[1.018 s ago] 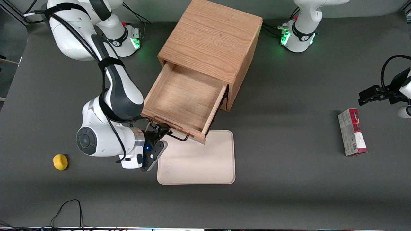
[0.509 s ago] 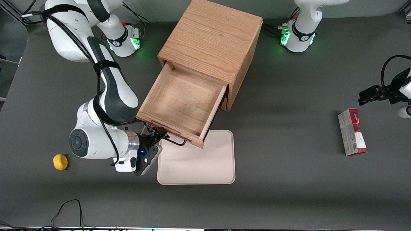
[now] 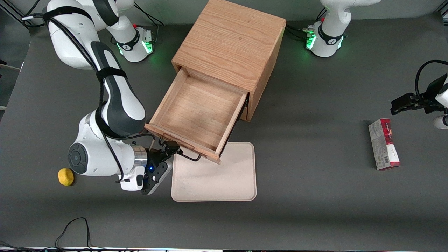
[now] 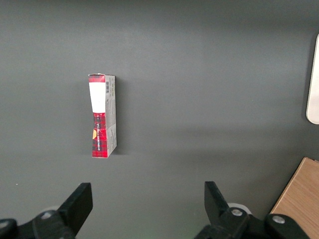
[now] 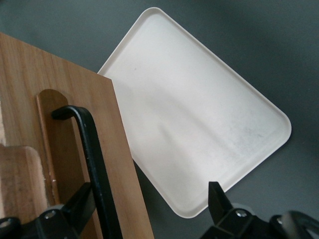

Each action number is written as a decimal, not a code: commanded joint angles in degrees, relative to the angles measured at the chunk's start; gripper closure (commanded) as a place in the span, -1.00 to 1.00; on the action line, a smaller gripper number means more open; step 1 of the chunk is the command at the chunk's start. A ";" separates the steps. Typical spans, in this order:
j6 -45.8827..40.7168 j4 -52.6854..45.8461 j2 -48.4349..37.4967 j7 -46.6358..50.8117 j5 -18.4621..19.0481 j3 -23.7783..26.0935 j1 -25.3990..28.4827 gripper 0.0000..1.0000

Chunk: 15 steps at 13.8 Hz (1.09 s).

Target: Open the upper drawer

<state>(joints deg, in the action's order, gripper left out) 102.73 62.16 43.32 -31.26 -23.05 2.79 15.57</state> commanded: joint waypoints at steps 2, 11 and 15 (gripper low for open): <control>-3.05 -3.80 0.36 -0.38 -1.39 0.29 -1.07 -1.00; -15.18 -6.53 -5.60 5.40 2.46 -0.85 -4.85 -1.00; -17.76 7.39 -18.85 8.32 13.88 -2.08 -3.88 -1.00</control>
<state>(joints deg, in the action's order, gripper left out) 83.29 57.44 34.12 -25.05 -14.29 1.41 10.55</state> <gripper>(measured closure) 0.000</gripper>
